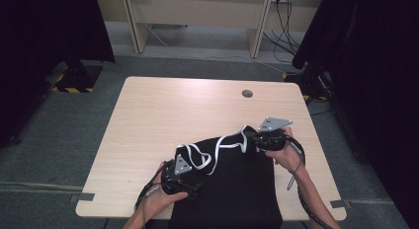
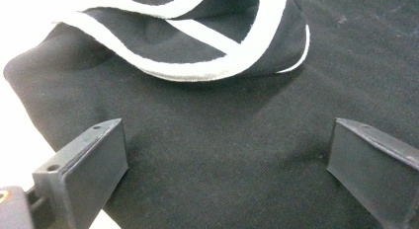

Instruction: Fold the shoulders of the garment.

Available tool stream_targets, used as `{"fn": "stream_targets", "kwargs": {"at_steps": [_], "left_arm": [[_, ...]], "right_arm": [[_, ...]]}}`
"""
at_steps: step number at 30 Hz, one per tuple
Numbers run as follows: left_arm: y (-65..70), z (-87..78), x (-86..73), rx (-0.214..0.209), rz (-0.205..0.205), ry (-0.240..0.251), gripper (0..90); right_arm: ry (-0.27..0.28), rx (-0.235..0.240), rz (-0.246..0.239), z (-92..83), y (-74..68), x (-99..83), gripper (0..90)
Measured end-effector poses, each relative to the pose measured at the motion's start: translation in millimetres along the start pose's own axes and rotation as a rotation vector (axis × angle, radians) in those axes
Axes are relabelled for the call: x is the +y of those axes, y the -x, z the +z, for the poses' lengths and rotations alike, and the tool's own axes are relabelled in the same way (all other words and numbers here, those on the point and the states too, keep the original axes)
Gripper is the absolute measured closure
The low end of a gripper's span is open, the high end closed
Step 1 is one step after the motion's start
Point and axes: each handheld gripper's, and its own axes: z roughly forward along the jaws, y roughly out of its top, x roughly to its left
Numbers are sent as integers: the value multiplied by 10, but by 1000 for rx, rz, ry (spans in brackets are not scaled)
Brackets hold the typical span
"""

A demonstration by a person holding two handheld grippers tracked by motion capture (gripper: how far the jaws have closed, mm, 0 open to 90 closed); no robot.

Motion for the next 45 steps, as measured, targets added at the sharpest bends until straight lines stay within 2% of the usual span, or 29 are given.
{"fn": "stream_targets", "kwargs": {"at_steps": [4,6,9,12,15,16,18,21,26,29,31,34,37,39,40,43,45], "left_arm": [[0,-1,-1,1,0,0,12],[-1,-1,-1,1,0,0,12],[0,-1,-1,1,0,0,12],[0,-1,-1,1,0,0,11],[0,-1,-1,2,-1,0,11],[0,-1,-1,2,-1,0,11],[0,0,-1,2,-1,0,11],[0,-1,-1,2,-1,0,11],[-1,-2,-2,3,-1,0,11],[-1,-6,-5,2,-3,0,13],[-1,-7,-5,1,-3,0,13],[-1,-7,-6,2,-3,0,13],[-1,-8,-6,3,-4,0,13],[-2,-10,-7,2,-4,0,13],[-3,-11,-8,2,-5,0,14],[-7,-17,-12,-6,-8,5,15],[-20,-34,-19,-9,-18,20,28]], "right_arm": [[54,18,-33,-262,-181,-77,881],[61,30,-41,-354,-280,-186,877],[79,45,-27,-471,-410,-381,861],[72,77,-5,-525,-531,-560,808],[40,115,-6,-523,-640,-712,758],[34,112,-6,-526,-654,-741,731],[46,87,11,-543,-633,-734,695],[74,45,20,-519,-565,-612,625],[47,47,-13,-265,-566,-443,568],[6,61,-14,-118,-580,-474,581],[-52,63,-29,-53,-581,-537,596],[-140,19,-48,-9,-557,-667,600],[-103,29,12,-34,-517,-763,590],[-107,16,15,-88,-518,-779,510],[-92,6,15,-127,-520,-780,486],[-32,8,65,-281,-496,-780,465],[-23,-22,78,-367,-469,-797,454]]}}
